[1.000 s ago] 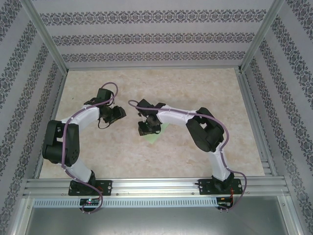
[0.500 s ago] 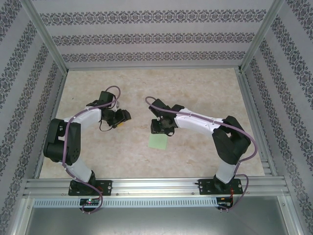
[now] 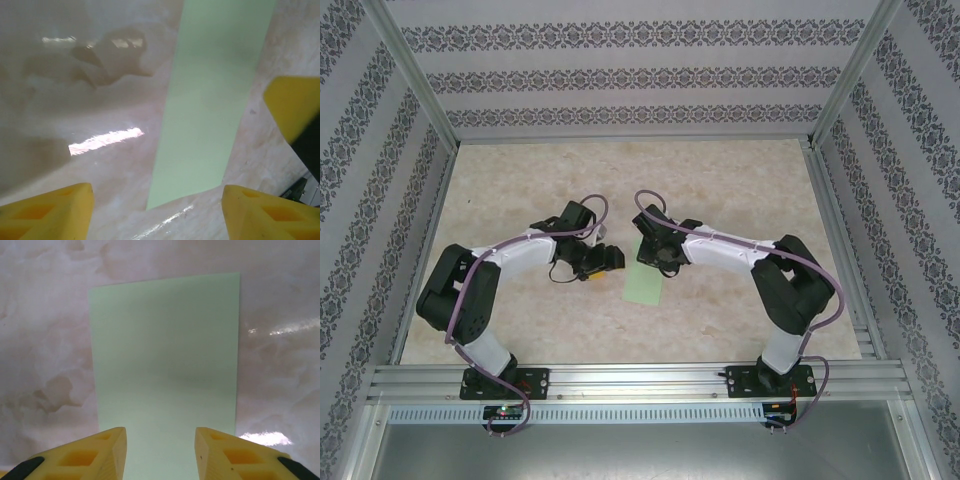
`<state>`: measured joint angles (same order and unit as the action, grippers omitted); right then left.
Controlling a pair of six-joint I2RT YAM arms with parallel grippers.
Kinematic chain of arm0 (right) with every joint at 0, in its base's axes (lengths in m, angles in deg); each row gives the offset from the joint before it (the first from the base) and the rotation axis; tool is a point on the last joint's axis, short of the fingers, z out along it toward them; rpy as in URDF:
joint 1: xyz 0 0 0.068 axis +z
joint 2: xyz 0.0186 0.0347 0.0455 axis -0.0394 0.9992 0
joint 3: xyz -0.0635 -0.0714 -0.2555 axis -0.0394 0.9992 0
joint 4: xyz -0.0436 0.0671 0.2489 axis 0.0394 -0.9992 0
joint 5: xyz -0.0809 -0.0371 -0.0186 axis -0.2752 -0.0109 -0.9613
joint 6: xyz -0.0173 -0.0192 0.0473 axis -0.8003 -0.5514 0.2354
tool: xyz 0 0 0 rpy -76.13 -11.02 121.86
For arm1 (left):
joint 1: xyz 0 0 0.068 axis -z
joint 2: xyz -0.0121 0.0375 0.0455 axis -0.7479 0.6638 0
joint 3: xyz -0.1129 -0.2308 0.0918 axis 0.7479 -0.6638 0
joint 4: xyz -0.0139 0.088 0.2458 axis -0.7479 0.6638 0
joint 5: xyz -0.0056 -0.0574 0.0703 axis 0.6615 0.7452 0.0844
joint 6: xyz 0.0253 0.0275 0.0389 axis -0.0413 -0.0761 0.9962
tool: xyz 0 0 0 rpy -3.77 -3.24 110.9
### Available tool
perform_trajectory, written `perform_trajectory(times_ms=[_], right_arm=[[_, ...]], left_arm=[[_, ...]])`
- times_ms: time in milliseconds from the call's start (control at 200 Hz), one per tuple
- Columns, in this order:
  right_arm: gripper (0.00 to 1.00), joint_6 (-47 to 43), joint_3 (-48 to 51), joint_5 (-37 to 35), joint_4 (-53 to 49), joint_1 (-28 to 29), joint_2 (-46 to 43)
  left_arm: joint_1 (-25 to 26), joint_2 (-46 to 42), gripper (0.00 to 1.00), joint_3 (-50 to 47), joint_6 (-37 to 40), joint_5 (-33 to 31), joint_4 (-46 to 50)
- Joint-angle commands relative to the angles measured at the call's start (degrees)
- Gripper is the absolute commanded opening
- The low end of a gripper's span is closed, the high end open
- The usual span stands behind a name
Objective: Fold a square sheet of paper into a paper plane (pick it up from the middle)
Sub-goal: Move the square sheet of paper to the center of the table, then fold the paper at the center of the table.
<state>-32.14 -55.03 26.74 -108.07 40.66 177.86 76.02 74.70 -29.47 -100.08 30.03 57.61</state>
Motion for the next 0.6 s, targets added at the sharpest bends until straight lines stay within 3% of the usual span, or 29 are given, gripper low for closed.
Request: perform_trajectory(times_ms=[0,295,594], right_arm=[[0.40,-0.9,0.1,1.1,1.8,-1.2,3.1],[0.40,-2.4,1.1,3.8,2.1,-3.3,5.6],[0.40,-1.1,7.1,8.4,9.2,-5.3,5.4]], left_arm=[[1.6,0.0,0.70,0.5,-1.6,1.3,-2.1],[3.2,2.0,0.69,2.5,-2.3,2.5,1.6],[6.1,3.9,0.72,3.6,-0.8,2.6,6.0]])
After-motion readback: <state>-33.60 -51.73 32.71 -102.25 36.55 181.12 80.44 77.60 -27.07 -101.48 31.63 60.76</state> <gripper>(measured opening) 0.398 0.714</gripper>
